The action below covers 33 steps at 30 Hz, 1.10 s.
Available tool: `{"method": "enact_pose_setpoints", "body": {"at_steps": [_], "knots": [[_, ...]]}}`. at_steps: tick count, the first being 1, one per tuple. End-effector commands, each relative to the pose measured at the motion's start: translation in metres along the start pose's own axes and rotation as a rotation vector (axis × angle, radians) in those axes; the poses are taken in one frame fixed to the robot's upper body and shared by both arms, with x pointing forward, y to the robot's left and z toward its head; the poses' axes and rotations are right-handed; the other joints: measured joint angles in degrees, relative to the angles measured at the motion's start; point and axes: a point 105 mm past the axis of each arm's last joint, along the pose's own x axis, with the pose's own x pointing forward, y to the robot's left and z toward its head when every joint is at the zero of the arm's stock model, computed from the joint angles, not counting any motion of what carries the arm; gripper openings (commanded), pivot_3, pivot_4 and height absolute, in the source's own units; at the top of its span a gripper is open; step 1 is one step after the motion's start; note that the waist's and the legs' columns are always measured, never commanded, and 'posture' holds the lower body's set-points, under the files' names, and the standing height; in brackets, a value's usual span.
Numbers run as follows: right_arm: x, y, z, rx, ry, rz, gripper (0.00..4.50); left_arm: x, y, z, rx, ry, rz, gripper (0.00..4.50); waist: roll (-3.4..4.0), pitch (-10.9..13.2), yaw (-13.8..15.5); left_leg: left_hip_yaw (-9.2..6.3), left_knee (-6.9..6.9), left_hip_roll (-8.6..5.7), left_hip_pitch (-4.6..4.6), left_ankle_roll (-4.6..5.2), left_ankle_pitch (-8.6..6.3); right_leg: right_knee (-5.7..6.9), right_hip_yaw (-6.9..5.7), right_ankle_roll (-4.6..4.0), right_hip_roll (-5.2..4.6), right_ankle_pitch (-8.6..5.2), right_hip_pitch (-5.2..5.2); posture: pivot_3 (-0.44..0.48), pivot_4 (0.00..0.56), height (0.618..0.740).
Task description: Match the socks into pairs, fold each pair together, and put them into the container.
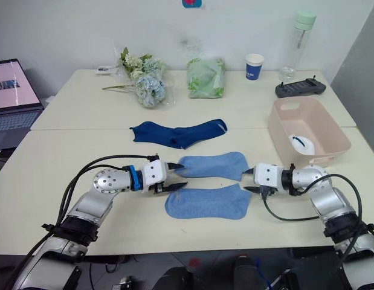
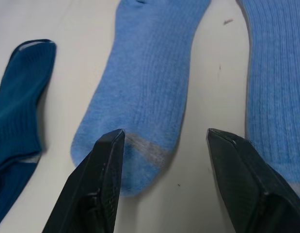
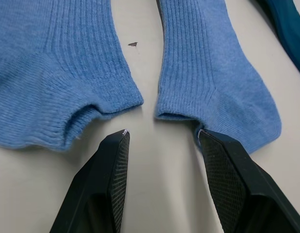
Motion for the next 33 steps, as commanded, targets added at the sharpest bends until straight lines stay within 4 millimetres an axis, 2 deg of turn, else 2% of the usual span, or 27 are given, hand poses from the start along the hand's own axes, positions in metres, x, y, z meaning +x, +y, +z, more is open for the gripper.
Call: {"method": "enact_pose_setpoints", "body": {"at_steps": [1, 9, 12, 19, 25, 33], "knots": [[0.007, -0.005, 0.005, -0.045, -0.025, -0.012, 2.45, 0.003, 0.000, -0.005, 0.033, 0.015, -0.014, 2.82, 0.00, 0.00, 0.05, 0.01, 0.00, 0.00, 0.03, 0.00, 0.00, 0.00, 0.00, 0.00, 0.00, 0.00, 0.03, 0.000, 0.150, 0.740], [0.014, -0.009, 0.005, -0.133, -0.021, -0.018, 2.45, 0.013, 0.001, -0.004, 0.059, 0.014, -0.033, 2.82, 0.01, -0.02, 0.14, 0.05, 0.01, -0.01, 0.08, 0.00, 0.00, 0.02, 0.04, 0.00, 0.00, 0.00, 0.08, 0.000, 0.150, 0.740], [0.015, -0.020, 0.012, -0.181, -0.036, -0.064, 2.45, 0.014, 0.003, -0.005, 0.063, 0.020, -0.027, 2.18, 0.01, -0.02, 0.11, 0.09, 0.01, -0.02, 0.15, 0.01, 0.00, 0.06, 0.09, 0.01, 0.01, 0.00, 0.09, 0.000, 0.150, 0.740], [0.009, -0.021, 0.009, -0.192, -0.036, -0.067, 2.45, 0.012, 0.009, -0.006, 0.061, 0.019, -0.010, 0.05, 0.01, -0.02, 0.12, 0.08, 0.01, -0.02, 0.12, 0.01, 0.00, 0.05, 0.11, 0.01, 0.01, 0.00, 0.06, 0.000, 0.150, 0.740], [0.003, -0.024, 0.014, -0.225, -0.048, -0.083, 2.45, 0.011, 0.007, -0.006, 0.058, 0.018, -0.013, 0.02, 0.01, -0.02, 0.12, 0.08, 0.01, -0.02, 0.12, 0.01, 0.00, 0.05, 0.13, 0.01, 0.01, 0.00, 0.06, 0.000, 0.150, 0.740], [0.009, -0.024, 0.020, -0.279, -0.072, -0.082, 2.45, 0.013, 0.009, -0.005, 0.060, 0.017, -0.011, 0.02, 0.01, -0.02, 0.12, 0.09, 0.01, -0.02, 0.12, 0.01, 0.00, 0.05, 0.13, 0.01, 0.02, 0.00, 0.06, 0.000, 0.150, 0.740]]}}
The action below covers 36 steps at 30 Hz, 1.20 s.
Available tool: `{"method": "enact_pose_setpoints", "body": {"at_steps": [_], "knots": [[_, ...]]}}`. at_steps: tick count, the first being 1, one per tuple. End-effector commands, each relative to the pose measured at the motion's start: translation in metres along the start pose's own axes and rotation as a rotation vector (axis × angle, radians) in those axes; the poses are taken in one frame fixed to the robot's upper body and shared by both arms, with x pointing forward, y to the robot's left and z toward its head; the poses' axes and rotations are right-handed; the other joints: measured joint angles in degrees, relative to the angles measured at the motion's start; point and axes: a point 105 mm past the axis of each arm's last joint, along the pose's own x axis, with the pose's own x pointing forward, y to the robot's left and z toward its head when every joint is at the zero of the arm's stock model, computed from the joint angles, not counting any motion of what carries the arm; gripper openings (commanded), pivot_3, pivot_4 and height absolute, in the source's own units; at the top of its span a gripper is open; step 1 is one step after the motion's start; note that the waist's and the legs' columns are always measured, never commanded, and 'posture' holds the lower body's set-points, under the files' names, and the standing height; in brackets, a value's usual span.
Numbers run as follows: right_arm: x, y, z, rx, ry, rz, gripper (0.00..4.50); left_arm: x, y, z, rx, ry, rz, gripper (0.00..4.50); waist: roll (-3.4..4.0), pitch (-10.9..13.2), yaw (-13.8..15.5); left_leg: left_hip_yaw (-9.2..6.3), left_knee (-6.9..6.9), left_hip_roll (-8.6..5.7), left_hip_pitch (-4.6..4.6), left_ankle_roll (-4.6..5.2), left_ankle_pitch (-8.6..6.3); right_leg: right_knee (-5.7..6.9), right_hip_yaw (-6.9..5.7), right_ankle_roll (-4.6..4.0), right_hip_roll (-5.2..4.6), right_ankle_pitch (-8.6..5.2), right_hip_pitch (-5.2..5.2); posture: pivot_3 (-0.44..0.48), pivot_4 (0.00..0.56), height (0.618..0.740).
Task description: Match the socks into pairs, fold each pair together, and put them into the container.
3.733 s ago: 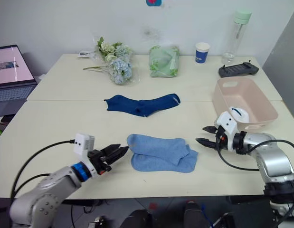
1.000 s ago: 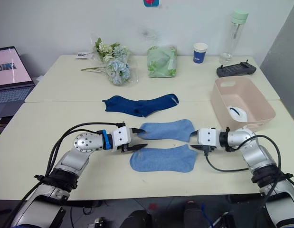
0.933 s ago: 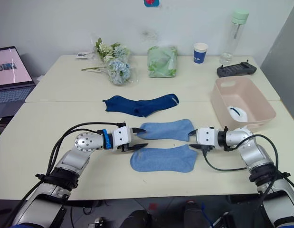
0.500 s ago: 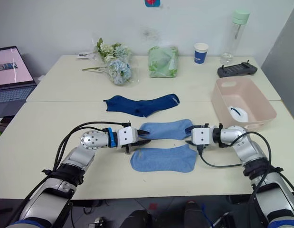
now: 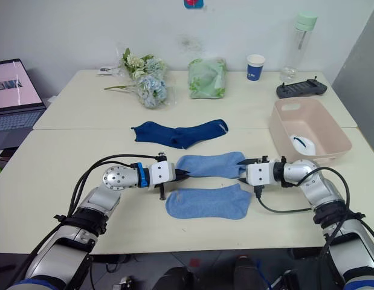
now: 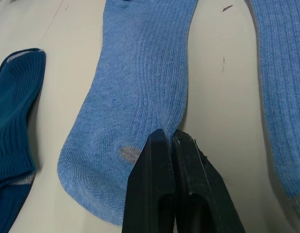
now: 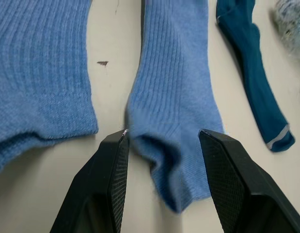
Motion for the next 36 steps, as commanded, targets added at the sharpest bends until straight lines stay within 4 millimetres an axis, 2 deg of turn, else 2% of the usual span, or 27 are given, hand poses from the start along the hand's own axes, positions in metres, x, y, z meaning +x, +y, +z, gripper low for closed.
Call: {"method": "enact_pose_setpoints", "body": {"at_steps": [1, 7, 10, 15, 16, 23, 25, 28, 33, 36], "knots": [[-0.002, -0.007, 0.006, -0.036, -0.021, -0.021, 2.45, -0.003, 0.005, -0.003, 0.001, 0.015, 0.018, 0.02, 0.00, 0.00, 0.00, 0.00, 0.00, 0.00, 0.00, 0.00, 0.00, 0.00, 0.00, 0.00, 0.00, 0.00, 0.00, 0.000, 0.150, 0.740], [0.002, 0.001, 0.005, -0.025, -0.026, 0.022, 2.45, -0.004, 0.004, -0.004, -0.005, 0.016, 0.020, 0.02, 0.00, 0.00, -0.01, 0.00, 0.00, 0.00, 0.00, 0.00, 0.00, 0.00, 0.01, 0.00, 0.01, 0.00, 0.00, 0.000, 0.150, 0.740], [0.004, 0.000, 0.005, 0.002, -0.038, 0.019, 1.86, -0.004, 0.005, -0.004, -0.007, 0.018, 0.019, 0.00, 0.00, 0.00, -0.02, 0.00, 0.00, 0.00, 0.00, 0.00, 0.00, 0.00, 0.01, 0.00, 0.01, 0.00, 0.00, 0.000, 0.150, 0.740], [0.002, -0.002, 0.003, 0.024, -0.034, 0.015, 0.18, -0.004, 0.005, -0.004, -0.010, 0.017, 0.016, 0.00, 0.00, 0.00, -0.01, -0.01, 0.00, 0.00, 0.00, 0.00, 0.00, 0.00, 0.01, 0.00, 0.01, 0.00, 0.00, 0.000, 0.150, 0.740], [0.002, -0.002, 0.002, 0.029, -0.032, 0.012, 0.08, -0.004, 0.005, -0.003, -0.011, 0.014, 0.016, 0.00, 0.00, 0.00, -0.02, -0.01, 0.00, 0.00, 0.00, 0.00, 0.00, 0.00, 0.01, 0.00, 0.01, 0.00, 0.00, 0.000, 0.150, 0.740], [-0.007, -0.018, 0.008, 0.138, -0.081, -0.058, 0.08, -0.006, 0.016, 0.005, -0.024, -0.015, 0.049, 0.00, 0.00, 0.00, -0.02, -0.03, 0.00, 0.01, 0.00, 0.00, 0.00, 0.01, 0.01, 0.00, 0.01, 0.00, 0.00, 0.000, 0.150, 0.740], [-0.013, -0.029, 0.016, 0.196, -0.117, -0.085, 0.08, -0.012, 0.026, 0.013, -0.023, -0.047, 0.089, 0.00, 0.00, 0.00, -0.02, -0.04, 0.00, 0.02, -0.01, 0.00, 0.00, 0.02, 0.01, 0.00, 0.01, 0.00, -0.02, 0.000, 0.150, 0.740], [-0.024, -0.039, 0.036, 0.251, -0.183, -0.084, 0.08, -0.022, 0.028, 0.033, -0.058, -0.125, 0.094, 0.00, 0.01, 0.00, -0.12, -0.19, 0.02, 0.08, -0.16, 0.00, 0.00, 0.04, 0.01, 0.00, 0.01, 0.00, -0.18, 0.000, 0.150, 0.740], [-0.043, -0.040, 0.066, 0.405, -0.260, -0.022, 0.08, -0.049, 0.020, 0.061, -0.141, -0.164, 0.018, 0.00, 0.02, 0.01, -0.04, -0.50, 0.02, 0.26, -0.45, 0.00, 0.00, -0.03, -0.08, 0.00, -0.04, 0.00, -0.33, 0.000, 0.150, 0.740], [-0.063, -0.025, 0.090, 0.538, -0.289, 0.112, 0.08, -0.078, 0.001, 0.083, -0.323, -0.173, -0.135, 0.00, 0.04, 0.07, 0.03, -0.56, 0.08, 0.15, -0.48, 0.02, 0.00, -0.01, -0.15, 0.00, -0.05, 0.00, -0.28, 0.000, 0.150, 0.740]]}}
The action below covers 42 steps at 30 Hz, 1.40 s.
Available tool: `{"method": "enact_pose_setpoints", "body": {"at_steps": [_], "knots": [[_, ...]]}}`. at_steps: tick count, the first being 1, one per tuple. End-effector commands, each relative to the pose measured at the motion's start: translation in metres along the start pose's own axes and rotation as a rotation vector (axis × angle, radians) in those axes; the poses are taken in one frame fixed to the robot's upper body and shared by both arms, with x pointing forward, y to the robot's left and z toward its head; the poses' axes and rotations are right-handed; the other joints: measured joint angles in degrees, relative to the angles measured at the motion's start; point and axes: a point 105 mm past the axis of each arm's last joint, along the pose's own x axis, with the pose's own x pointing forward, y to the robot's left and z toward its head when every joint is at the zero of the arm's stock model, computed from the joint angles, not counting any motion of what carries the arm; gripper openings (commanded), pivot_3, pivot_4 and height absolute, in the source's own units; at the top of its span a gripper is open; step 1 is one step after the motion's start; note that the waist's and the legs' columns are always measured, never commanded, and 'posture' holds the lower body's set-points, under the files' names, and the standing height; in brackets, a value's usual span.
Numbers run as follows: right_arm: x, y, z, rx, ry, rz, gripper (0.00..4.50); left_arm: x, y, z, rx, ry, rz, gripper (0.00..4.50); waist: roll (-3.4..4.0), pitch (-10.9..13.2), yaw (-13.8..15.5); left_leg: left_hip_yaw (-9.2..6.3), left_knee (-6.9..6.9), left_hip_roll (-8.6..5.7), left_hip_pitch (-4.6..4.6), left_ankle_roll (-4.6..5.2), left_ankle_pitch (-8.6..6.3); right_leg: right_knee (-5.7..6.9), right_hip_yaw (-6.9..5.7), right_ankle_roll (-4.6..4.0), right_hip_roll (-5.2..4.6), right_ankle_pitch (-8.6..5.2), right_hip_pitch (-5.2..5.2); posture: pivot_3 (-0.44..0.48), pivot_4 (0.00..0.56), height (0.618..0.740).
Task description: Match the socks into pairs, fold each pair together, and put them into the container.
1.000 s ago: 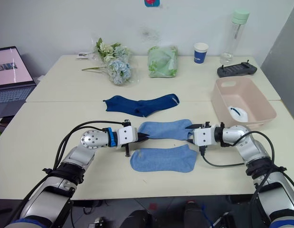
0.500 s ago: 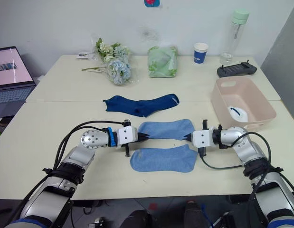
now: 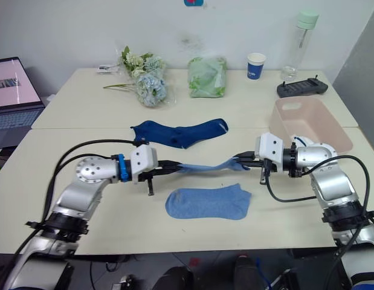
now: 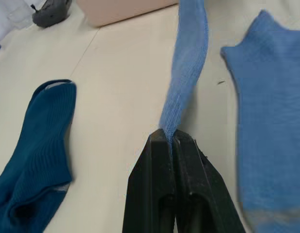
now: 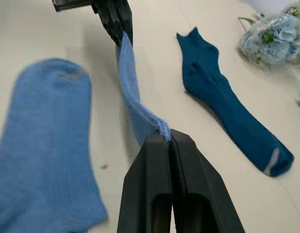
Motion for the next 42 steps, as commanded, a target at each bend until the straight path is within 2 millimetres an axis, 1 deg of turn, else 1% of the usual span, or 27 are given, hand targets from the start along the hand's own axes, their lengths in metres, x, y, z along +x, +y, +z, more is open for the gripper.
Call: {"method": "enact_pose_setpoints", "body": {"at_steps": [1, 4, 6, 7, 9, 11, 13, 14, 16, 18, 20, 22, 24, 27, 30, 32, 38, 42], "knots": [[-0.019, 0.027, 0.034, 0.158, -0.041, 0.135, 0.08, -0.030, -0.028, 0.038, -0.198, -0.039, -0.170, 0.00, 0.03, 0.05, -0.13, -0.03, -0.01, 0.05, -0.06, 0.02, -0.01, -0.01, -0.01, 0.01, 0.01, -0.01, -0.05, 0.000, 0.150, 0.740], [-0.025, 0.049, 0.043, 0.309, -0.034, 0.225, 0.08, -0.043, -0.053, 0.055, -0.339, -0.044, -0.297, 0.00, 0.05, 0.06, -0.04, -0.08, -0.06, 0.07, -0.03, 0.15, -0.08, -0.04, -0.05, 0.07, 0.00, -0.05, 0.01, 0.000, 0.150, 0.740], [-0.028, 0.068, 0.050, 0.422, -0.033, 0.313, 0.08, -0.046, -0.065, 0.058, -0.417, -0.045, -0.340, 0.00, 0.05, 0.06, 0.04, -0.09, -0.03, 0.10, 0.11, 0.34, -0.19, -0.05, -0.06, 0.07, -0.01, -0.06, 0.20, 0.000, 0.150, 0.740], [-0.029, 0.076, 0.053, 0.467, -0.035, 0.349, 0.08, -0.047, -0.071, 0.057, -0.435, -0.032, -0.356, 0.00, 0.05, 0.06, 0.04, -0.10, -0.03, 0.10, 0.16, 0.36, -0.20, -0.06, -0.08, 0.07, -0.02, -0.06, 0.27, 0.000, 0.150, 0.740], [-0.028, 0.085, 0.056, 0.537, -0.047, 0.376, 0.08, -0.049, -0.084, 0.050, -0.452, 0.013, -0.389, 0.00, 0.05, 0.06, -0.05, -0.11, -0.03, 0.11, 0.22, 0.37, -0.21, -0.07, -0.10, 0.06, -0.01, -0.06, 0.32, 0.000, 0.150, 0.740], [-0.027, 0.094, 0.052, 0.575, -0.030, 0.393, 0.08, -0.049, -0.092, 0.043, -0.475, 0.046, -0.409, 0.00, 0.05, 0.06, -0.03, -0.08, -0.04, 0.07, 0.22, 0.37, -0.21, -0.06, -0.10, 0.06, 0.01, -0.06, 0.31, 0.000, 0.150, 0.740], [-0.024, 0.098, 0.047, 0.589, -0.024, 0.383, 0.08, -0.048, -0.095, 0.037, -0.488, 0.060, -0.410, 0.00, 0.05, 0.06, 0.11, -0.08, -0.04, 0.04, 0.21, 0.37, -0.21, -0.07, -0.13, 0.05, 0.02, -0.06, 0.32, 0.000, 0.150, 0.740], [-0.021, 0.095, 0.041, 0.603, -0.022, 0.352, 0.08, -0.045, -0.093, 0.031, -0.479, 0.073, -0.393, 0.00, 0.05, 0.07, 0.12, -0.08, -0.04, 0.02, 0.22, 0.37, -0.21, -0.09, -0.14, 0.05, 0.02, -0.06, 0.34, 0.000, 0.150, 0.740], [-0.014, 0.086, 0.020, 0.611, 0.004, 0.277, 0.08, -0.034, -0.085, 0.009, -0.431, 0.123, -0.339, 0.00, 0.05, 0.06, 0.17, -0.06, -0.04, 0.01, 0.23, 0.36, -0.21, -0.11, -0.12, 0.05, 0.01, -0.06, 0.36, 0.000, 0.150, 0.740], [-0.009, 0.075, 0.005, 0.616, 0.022, 0.218, 0.08, -0.025, -0.077, -0.002, -0.411, 0.143, -0.328, 0.00, 0.00, 0.05, 0.23, 0.02, -0.04, -0.14, 0.31, 0.34, -0.19, -0.11, -0.11, 0.05, 0.01, -0.05, 0.42, 0.000, 0.150, 0.740], [-0.006, 0.065, -0.010, 0.564, 0.056, 0.186, 0.08, -0.013, -0.066, -0.008, -0.361, 0.142, -0.325, 0.00, 0.00, 0.06, 0.24, 0.08, -0.03, -0.17, 0.23, 0.31, -0.18, -0.09, -0.11, 0.03, 0.02, -0.04, 0.34, 0.000, 0.150, 0.740], [-0.002, 0.059, -0.019, 0.521, 0.072, 0.167, 0.08, -0.003, -0.054, -0.013, -0.291, 0.161, -0.296, 0.00, -0.02, 0.06, 0.21, 0.17, -0.01, -0.17, 0.13, 0.14, -0.08, -0.12, -0.13, 0.03, 0.03, -0.04, 0.25, 0.000, 0.150, 0.740], [0.002, 0.051, -0.031, 0.473, 0.103, 0.141, 0.08, 0.007, -0.045, -0.010, -0.264, 0.152, -0.299, 0.00, -0.02, 0.06, 0.18, 0.16, -0.03, -0.15, 0.11, 0.12, -0.07, -0.12, -0.10, 0.03, 0.03, -0.04, 0.19, 0.000, 0.150, 0.740], [0.004, 0.049, -0.048, 0.415, 0.159, 0.142, 0.08, 0.015, -0.039, -0.010, -0.239, 0.158, -0.319, 0.00, -0.02, 0.06, 0.05, 0.12, -0.04, -0.08, -0.01, 0.11, -0.07, -0.12, -0.07, 0.03, 0.01, -0.04, 0.04, 0.000, 0.150, 0.740], [0.004, 0.046, -0.057, 0.373, 0.181, 0.142, 0.08, 0.017, -0.039, -0.017, -0.230, 0.187, -0.348, 0.00, -0.02, 0.06, 0.01, 0.13, 0.06, -0.14, 0.02, 0.11, -0.07, -0.07, -0.08, 0.03, 0.01, -0.03, 0.13, 0.000, 0.150, 0.740], [0.007, 0.040, -0.060, 0.354, 0.174, 0.119, 0.08, 0.020, -0.038, -0.022, -0.225, 0.202, -0.358, 0.00, -0.02, 0.06, -0.12, 0.15, 0.04, -0.15, 0.03, 0.11, -0.07, -0.06, -0.08, 0.03, 0.03, -0.03, 0.09, 0.000, 0.150, 0.740], [0.012, 0.033, -0.061, 0.329, 0.161, 0.113, 0.08, 0.026, -0.037, -0.027, -0.223, 0.211, -0.360, 0.00, -0.01, 0.06, -0.08, 0.12, 0.05, -0.14, 0.02, 0.10, -0.07, -0.05, -0.08, 0.03, 0.04, -0.03, 0.09, 0.000, 0.150, 0.740], [0.015, 0.027, -0.057, 0.316, 0.154, 0.110, 0.08, 0.027, -0.036, -0.029, -0.231, 0.214, -0.349, 0.00, -0.01, 0.06, -0.10, 0.11, 0.06, -0.15, 0.02, 0.10, -0.06, -0.04, -0.08, 0.03, 0.03, -0.03, 0.09, 0.000, 0.150, 0.740]]}}
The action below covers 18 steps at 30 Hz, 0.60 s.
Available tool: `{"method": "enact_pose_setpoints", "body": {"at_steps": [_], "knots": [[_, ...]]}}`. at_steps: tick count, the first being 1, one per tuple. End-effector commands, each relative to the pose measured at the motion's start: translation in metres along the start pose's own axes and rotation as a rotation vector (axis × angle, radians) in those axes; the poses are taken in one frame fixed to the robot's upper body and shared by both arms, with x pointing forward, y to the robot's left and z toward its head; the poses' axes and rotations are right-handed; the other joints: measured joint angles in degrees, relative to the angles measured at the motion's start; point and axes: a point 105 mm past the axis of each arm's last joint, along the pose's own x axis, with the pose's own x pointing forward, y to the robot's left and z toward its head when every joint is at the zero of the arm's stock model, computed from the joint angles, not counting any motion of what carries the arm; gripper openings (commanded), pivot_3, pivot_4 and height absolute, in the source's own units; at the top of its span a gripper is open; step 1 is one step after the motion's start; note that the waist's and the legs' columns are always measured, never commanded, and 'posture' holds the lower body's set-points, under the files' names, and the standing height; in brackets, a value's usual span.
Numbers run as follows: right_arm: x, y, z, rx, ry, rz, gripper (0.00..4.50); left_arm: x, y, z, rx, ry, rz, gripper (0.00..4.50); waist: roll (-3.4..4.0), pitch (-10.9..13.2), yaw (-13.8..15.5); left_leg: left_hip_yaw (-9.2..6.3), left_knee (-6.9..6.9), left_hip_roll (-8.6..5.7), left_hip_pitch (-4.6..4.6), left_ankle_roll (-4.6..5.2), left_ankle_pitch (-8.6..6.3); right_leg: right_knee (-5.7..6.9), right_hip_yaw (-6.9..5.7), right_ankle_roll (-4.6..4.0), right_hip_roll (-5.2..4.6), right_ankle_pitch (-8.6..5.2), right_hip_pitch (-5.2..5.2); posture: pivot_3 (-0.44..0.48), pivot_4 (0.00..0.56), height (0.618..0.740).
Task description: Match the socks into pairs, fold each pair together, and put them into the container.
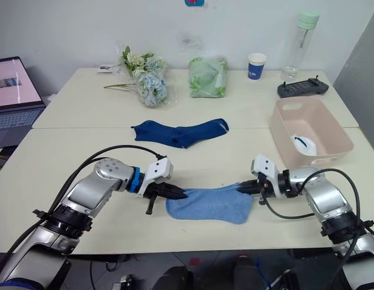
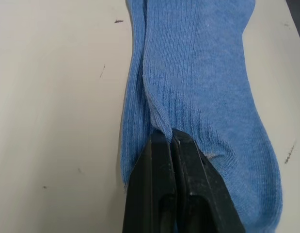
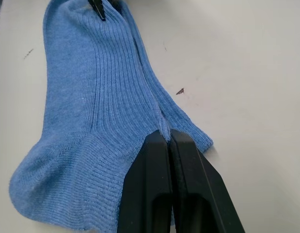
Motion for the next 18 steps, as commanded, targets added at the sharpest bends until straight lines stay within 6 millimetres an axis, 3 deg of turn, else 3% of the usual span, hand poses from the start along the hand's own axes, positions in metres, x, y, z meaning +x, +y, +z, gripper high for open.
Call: {"method": "enact_pose_setpoints", "body": {"at_steps": [1, 10, 18], "knots": [[-0.003, -0.005, 0.016, -0.054, -0.029, -0.009, 0.08, -0.002, 0.003, 0.007, 0.035, -0.010, 0.014, 0.00, 0.00, 0.00, -0.05, 0.00, 0.00, 0.00, 0.00, 0.00, 0.00, 0.01, 0.00, 0.00, 0.00, 0.00, 0.00, 0.000, 0.150, 0.740], [-0.002, -0.007, 0.027, -0.068, -0.034, 0.004, 0.08, -0.003, 0.003, 0.006, 0.015, -0.021, 0.022, 0.00, 0.00, 0.00, -0.04, -0.04, 0.00, 0.00, 0.00, 0.00, 0.00, 0.02, -0.02, 0.00, 0.00, 0.00, 0.00, 0.000, 0.150, 0.740], [0.002, -0.010, 0.019, -0.067, -0.008, -0.002, 0.08, -0.003, 0.004, 0.002, 0.025, -0.001, 0.035, 0.00, 0.01, 0.00, -0.03, -0.04, 0.00, 0.00, 0.00, 0.00, 0.00, 0.01, -0.02, 0.00, 0.00, 0.00, 0.00, 0.000, 0.150, 0.740]]}}
